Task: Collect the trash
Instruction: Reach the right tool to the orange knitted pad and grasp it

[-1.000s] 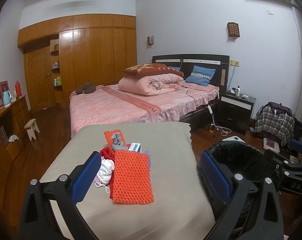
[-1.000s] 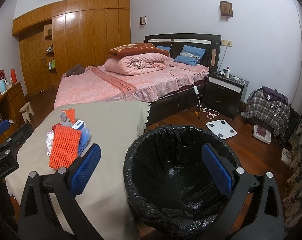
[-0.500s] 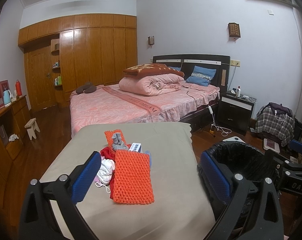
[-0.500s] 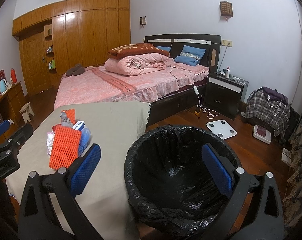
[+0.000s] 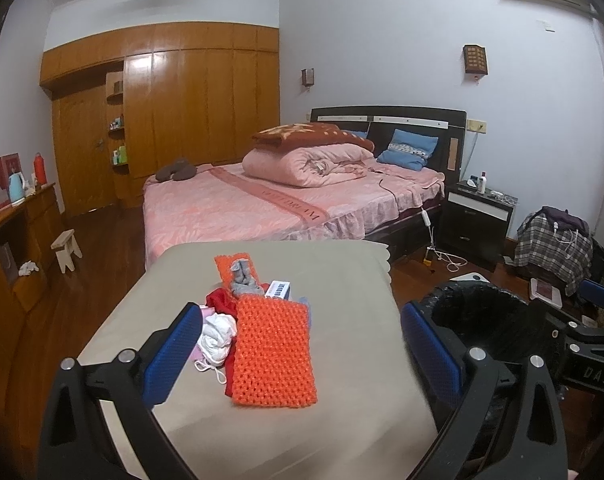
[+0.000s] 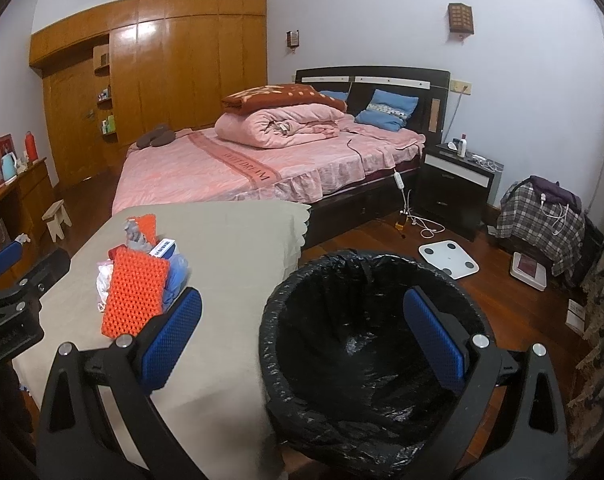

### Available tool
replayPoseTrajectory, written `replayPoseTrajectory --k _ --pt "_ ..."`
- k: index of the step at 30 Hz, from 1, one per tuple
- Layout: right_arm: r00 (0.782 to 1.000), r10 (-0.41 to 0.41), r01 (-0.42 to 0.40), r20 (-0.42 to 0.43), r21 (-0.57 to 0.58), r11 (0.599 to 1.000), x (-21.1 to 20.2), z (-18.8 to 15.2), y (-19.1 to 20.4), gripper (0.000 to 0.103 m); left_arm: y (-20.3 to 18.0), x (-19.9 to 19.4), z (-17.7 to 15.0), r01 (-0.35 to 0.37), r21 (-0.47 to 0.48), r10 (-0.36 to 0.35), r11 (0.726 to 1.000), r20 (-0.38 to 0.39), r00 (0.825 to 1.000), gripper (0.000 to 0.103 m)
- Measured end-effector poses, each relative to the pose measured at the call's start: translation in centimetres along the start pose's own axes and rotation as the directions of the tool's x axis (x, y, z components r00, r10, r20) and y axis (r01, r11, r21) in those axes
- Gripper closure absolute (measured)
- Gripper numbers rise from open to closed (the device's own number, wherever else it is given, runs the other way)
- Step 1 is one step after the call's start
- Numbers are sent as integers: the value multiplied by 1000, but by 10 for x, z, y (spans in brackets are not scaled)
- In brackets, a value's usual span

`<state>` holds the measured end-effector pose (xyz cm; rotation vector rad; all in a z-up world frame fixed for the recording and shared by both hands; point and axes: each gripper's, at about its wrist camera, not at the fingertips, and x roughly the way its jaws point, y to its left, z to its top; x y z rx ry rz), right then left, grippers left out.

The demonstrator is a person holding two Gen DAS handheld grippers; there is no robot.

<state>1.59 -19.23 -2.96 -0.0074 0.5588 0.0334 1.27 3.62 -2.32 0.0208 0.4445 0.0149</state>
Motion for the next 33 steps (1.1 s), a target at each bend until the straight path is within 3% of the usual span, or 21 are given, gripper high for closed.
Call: replayPoseTrajectory --k 9,18,21,25,33 --pt "997 70 -71 -9 -29 997 34 4 35 5 26 23 -9 -63 27 63 998 -3 998 6" --pt "986 145 -150 -78 -58 987 103 -9 96 5 85 71 -38 -193 39 194 980 -34 980 6" --pt "981 163 -172 -102 -79 982 123 -17 115 8 97 84 -48 -199 34 200 979 -40 979 7" --pt "962 221 -236 -160 -80 968 148 -27 140 21 110 100 -58 -206 37 208 978 -57 976 9" --pt "940 257 -294 -222 -153 943 174 -44 179 22 131 116 -75 -222 3 221 975 -99 970 13"
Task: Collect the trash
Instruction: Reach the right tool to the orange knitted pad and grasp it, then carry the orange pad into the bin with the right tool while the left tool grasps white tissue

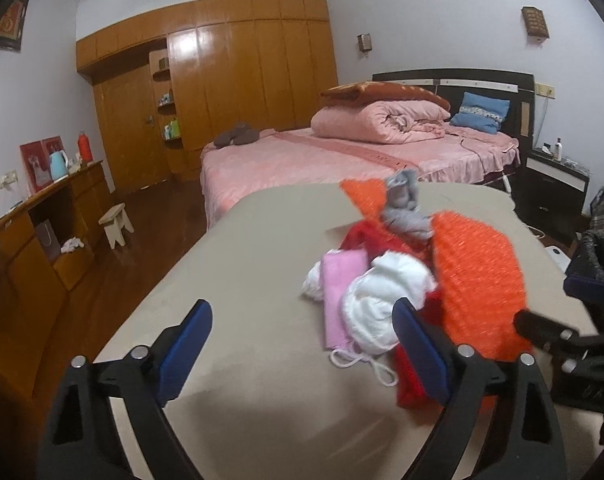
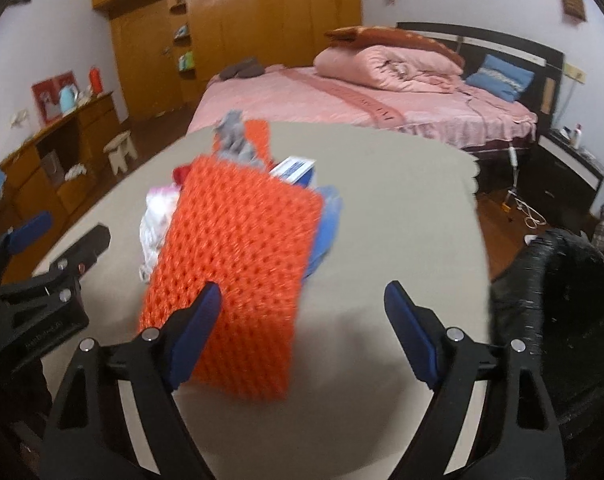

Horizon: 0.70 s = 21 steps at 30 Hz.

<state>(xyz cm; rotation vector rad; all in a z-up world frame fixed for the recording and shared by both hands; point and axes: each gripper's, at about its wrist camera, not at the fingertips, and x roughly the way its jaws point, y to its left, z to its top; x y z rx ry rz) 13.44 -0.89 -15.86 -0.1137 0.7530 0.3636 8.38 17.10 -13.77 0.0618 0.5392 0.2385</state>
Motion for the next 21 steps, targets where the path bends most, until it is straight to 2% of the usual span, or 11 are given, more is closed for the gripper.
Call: replayPoseTrajectory --k 3,5,6,7,8,10,11,15,21 --pt "999 18 -18 -34 -15 1000 14 -3 7 31 10 9 -6 2 -22 -2 1000 -15 1000 13" --pt "996 76 -76 -55 -6 997 18 -4 8 44 14 11 -8 0 -32 -1 999 -22 1000 13" --pt "992 111 -111 -60 -3 994 17 -3 9 55 16 12 -8 -2 -37 1 999 -26 1000 13" --pt "990 126 -126 -61 -5 992 15 -3 10 63 17 13 -8 -2 -40 1 999 -27 1000 13" --pt "990 127 -128 -57 -9 992 15 -3 11 65 16 14 -8 -1 -41 0 999 -29 1000 13" --pt "989 142 -143 -50 -16 990 11 -2 12 85 15 14 -8 -1 -39 -1 999 -30 1000 13" --pt "988 148 -149 -52 -13 989 8 -2 10 89 15 13 -8 0 -36 -1 999 -28 1000 13" --pt "984 173 -172 -35 17 985 -5 -1 0 92 11 11 -5 3 -24 -3 1000 -22 1000 13" --pt "986 165 -166 20 16 986 -30 8 -13 93 5 8 2 27 -28 -28 999 -8 1000 14"
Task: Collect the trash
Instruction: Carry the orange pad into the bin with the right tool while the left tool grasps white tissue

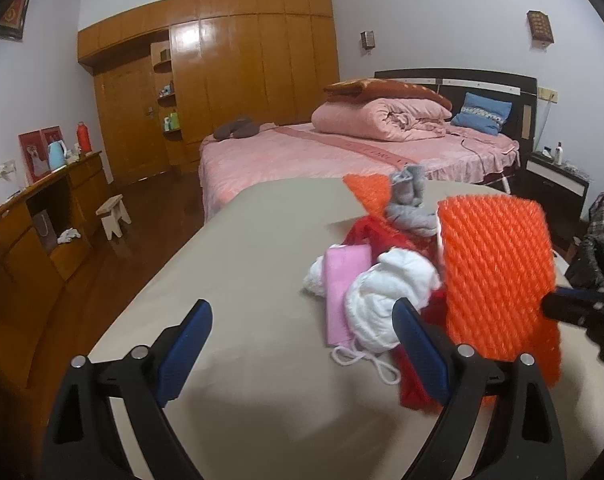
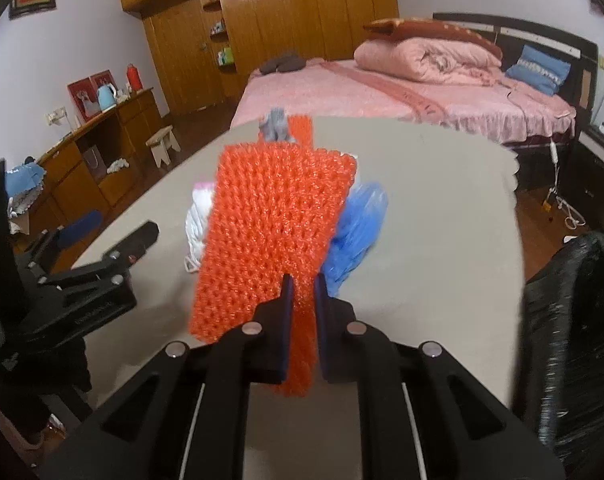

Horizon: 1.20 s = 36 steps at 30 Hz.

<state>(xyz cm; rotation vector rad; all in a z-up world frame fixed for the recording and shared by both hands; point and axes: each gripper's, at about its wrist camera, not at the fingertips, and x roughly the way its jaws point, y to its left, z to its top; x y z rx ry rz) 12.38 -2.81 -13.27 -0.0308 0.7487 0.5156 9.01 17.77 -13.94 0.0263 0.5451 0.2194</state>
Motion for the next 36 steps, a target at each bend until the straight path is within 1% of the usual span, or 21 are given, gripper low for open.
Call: replayPoseTrajectory --k 1,3,7,10,14,15,16,17,18,19,20,21,22,24,26,31,36 --pt "1000 -7 7 12 5 1000 -6 1 -3 93 -3 0 1 6 4 -6 1000 2 1000 14" --pt "1000 -11 11 21 17 1000 -14 4 -12 93 -8 1 1 21 10 -21 1000 0 1000 19" --pt "999 -40 39 28 40 998 -22 4 -28 93 -20 6 3 58 22 -58 998 -2 998 22" --pt "998 -66 65 15 60 996 -19 0 -39 93 -32 14 5 77 43 -77 996 -4 997 27" --pt "997 -71 71 1 84 994 -13 -4 -49 93 -43 30 7 95 61 -94 994 -22 995 36" --pt "997 -71 71 0 83 994 -12 -4 -49 93 -46 34 7 96 68 -94 993 -32 995 42" --pt "998 -68 68 0 82 994 -12 -4 -48 93 -48 39 6 113 73 -109 991 -50 993 48" --pt "998 -65 65 2 81 995 -11 -3 -47 93 -48 42 4 145 69 -140 987 -67 988 60" --pt "998 -61 61 6 78 995 -12 -2 -47 93 -49 44 4 169 65 -164 984 -78 983 67" --pt "998 -58 58 8 76 995 -13 -1 -47 93 -50 43 3 170 67 -165 983 -75 983 69" --pt "998 -55 54 12 74 996 -15 0 -46 93 -50 41 2 172 70 -168 983 -68 983 75" --pt "999 -51 50 15 73 996 -15 1 -46 93 -50 39 2 174 71 -170 982 -58 984 84" --pt "999 -47 45 18 72 996 -17 2 -45 93 -49 36 2 175 68 -172 982 -48 984 89" --pt "999 -40 38 27 69 997 -22 5 -44 93 -46 31 3 186 48 -184 981 -42 982 92" --pt "999 -37 35 36 65 997 -26 6 -42 93 -42 23 4 194 34 -193 980 -29 981 97" --pt "997 -38 34 60 68 997 -40 10 -43 93 -40 4 13 188 23 -188 982 4 982 98" --pt "995 -47 40 92 78 996 -60 13 -47 93 -46 -17 26 208 22 -209 978 45 977 99"
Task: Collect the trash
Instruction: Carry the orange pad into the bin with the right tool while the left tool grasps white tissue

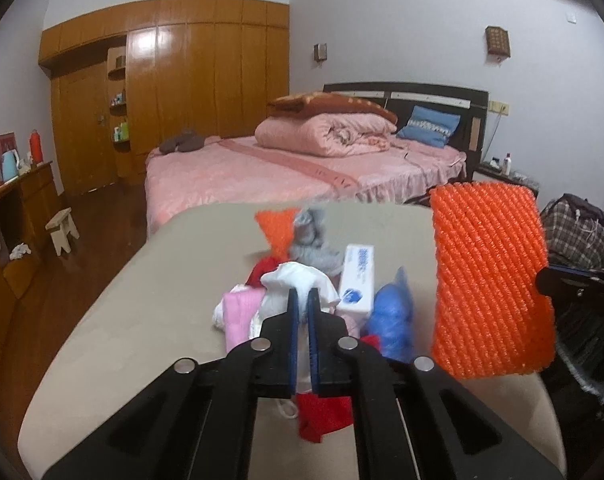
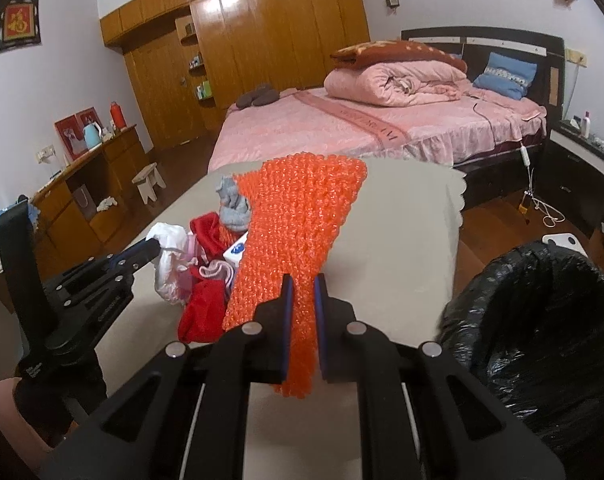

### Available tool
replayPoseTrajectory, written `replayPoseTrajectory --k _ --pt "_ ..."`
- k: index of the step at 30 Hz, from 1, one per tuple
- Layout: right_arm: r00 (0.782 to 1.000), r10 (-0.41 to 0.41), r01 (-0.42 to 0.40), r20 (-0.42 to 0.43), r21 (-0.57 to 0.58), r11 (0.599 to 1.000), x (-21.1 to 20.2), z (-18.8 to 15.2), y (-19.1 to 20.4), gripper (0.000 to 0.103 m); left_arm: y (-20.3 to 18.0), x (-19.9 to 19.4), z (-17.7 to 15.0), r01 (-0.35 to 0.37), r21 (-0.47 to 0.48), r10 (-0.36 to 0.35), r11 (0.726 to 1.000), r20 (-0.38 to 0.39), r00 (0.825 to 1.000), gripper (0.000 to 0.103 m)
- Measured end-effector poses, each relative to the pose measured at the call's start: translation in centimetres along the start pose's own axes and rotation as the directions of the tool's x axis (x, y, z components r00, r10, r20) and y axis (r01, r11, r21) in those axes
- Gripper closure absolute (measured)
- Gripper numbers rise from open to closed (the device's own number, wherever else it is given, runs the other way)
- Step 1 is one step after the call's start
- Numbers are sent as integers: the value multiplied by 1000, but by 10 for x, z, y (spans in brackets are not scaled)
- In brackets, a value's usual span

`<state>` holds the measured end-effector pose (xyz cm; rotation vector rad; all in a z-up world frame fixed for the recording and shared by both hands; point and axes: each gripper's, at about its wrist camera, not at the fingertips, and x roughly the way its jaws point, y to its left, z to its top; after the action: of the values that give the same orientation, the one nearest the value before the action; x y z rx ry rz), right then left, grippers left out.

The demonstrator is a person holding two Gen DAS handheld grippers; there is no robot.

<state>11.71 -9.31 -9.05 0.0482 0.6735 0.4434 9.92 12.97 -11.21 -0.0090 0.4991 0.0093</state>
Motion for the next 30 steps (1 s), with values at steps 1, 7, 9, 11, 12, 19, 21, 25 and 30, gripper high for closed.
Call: replayPoseTrajectory --k 1,7,9,11,12,19,21,25,30 --pt "1000 -6 6 7 1 1000 -5 1 -2 93 -5 -5 4 12 3 -12 1000 11 1000 99" --pt "998 -65 65 26 17 998 -34 -4 -26 93 -42 -22 21 94 36 -95 995 41 995 99" --pt "996 -90 89 27 37 995 -44 -8 -38 93 -60 -25 24 138 50 -140 989 42 989 99" --pt "992 -125 124 27 59 991 -54 -14 -52 93 -76 -26 26 173 60 -176 983 39 984 99" --pt "989 -148 146 25 71 987 -60 -17 -61 93 -87 -26 27 198 68 -201 978 36 979 99" --pt "958 -286 283 -1 145 948 -87 -41 -116 93 -155 -25 29 344 96 -347 934 9 938 99" --pt "945 -326 323 -8 168 932 -94 -47 -133 93 -177 -25 30 390 102 -392 915 1 920 99" --pt "915 -402 399 -28 204 894 -104 -60 -164 93 -214 -18 30 464 108 -464 879 -27 885 99" --pt "883 -465 465 -57 236 853 -112 -75 -188 90 -249 -3 26 530 104 -524 842 -79 848 97"
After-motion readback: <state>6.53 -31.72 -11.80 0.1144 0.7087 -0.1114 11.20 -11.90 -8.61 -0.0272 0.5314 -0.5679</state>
